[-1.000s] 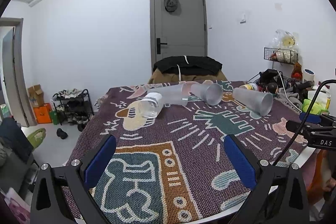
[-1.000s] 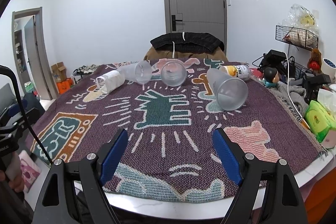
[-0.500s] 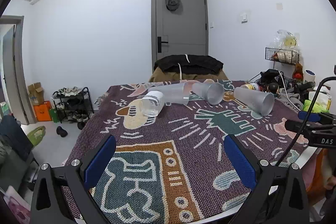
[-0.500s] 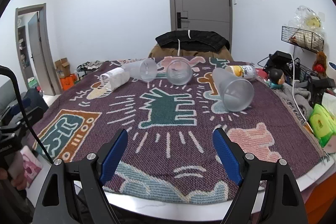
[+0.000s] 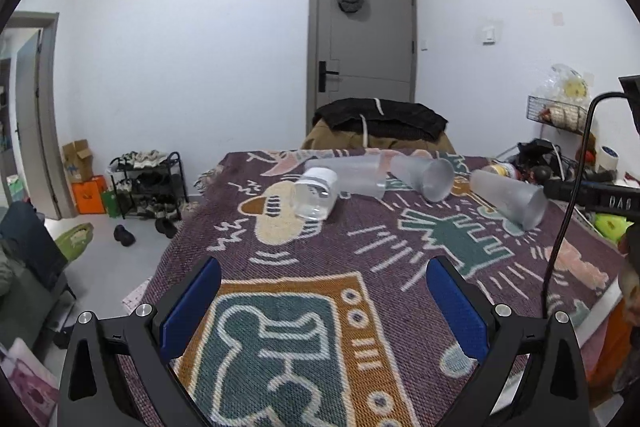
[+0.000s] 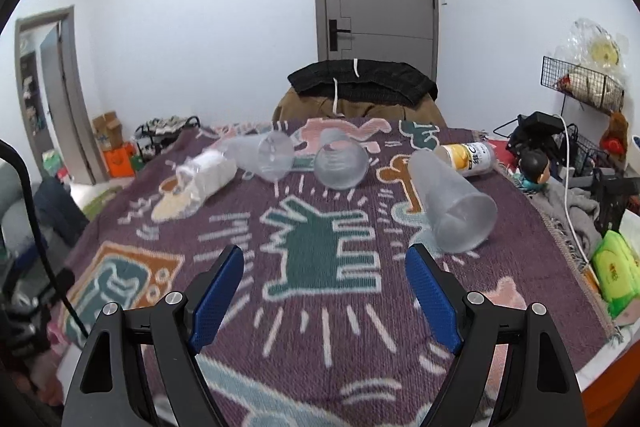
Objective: Flip cup upside down
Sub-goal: 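Move the right gripper toward the frosted cup lying mouth-first and close on it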
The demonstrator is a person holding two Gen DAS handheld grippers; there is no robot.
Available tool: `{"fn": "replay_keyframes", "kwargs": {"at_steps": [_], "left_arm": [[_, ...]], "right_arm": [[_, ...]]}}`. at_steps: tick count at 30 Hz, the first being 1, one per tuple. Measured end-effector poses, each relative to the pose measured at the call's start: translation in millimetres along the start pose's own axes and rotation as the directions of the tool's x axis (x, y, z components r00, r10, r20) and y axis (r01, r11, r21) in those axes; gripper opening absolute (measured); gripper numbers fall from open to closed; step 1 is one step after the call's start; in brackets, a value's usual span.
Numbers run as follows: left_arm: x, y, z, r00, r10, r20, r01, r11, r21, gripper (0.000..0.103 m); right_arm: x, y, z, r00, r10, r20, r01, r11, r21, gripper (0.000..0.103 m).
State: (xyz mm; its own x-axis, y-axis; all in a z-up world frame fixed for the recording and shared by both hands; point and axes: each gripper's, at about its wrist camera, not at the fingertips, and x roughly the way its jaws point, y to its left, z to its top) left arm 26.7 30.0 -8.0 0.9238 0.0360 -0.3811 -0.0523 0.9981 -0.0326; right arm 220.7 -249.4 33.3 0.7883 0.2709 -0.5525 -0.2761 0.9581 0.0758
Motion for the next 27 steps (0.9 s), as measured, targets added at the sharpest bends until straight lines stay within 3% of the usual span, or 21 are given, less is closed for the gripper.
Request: {"fn": "replay_keyframes", "kwargs": {"at_steps": [8,11,21,27], "left_arm": [[13,20,24,0.998,0.061,0.012,-0.061,0.997,-0.052,0.103],[19,29,30,0.997,0.079,0.007,-0.078,0.993,-0.085,0.103],[43,44,47,0.986,0.167,-0.015,-0.167,0.976,-0.143,0.103],[66,60,55,0.978,0.201,-0.062,-0.210,0.954,-0.216,0.103]], "right_arm": [[30,-12,38,1.000,-0.016,0.004,0.016,0.999,0.049,0.082],[47,-16,50,0.999,-0.016,-0.029,0.017,0.998,0.055,0.082],[97,-20,79,0.996,-0.062,-0.059,0.065,0.997,0.047,0.082],[131,-18,96,0.993,-0.053,-0.104,0.053,0.999,0.002,0.082]]}}
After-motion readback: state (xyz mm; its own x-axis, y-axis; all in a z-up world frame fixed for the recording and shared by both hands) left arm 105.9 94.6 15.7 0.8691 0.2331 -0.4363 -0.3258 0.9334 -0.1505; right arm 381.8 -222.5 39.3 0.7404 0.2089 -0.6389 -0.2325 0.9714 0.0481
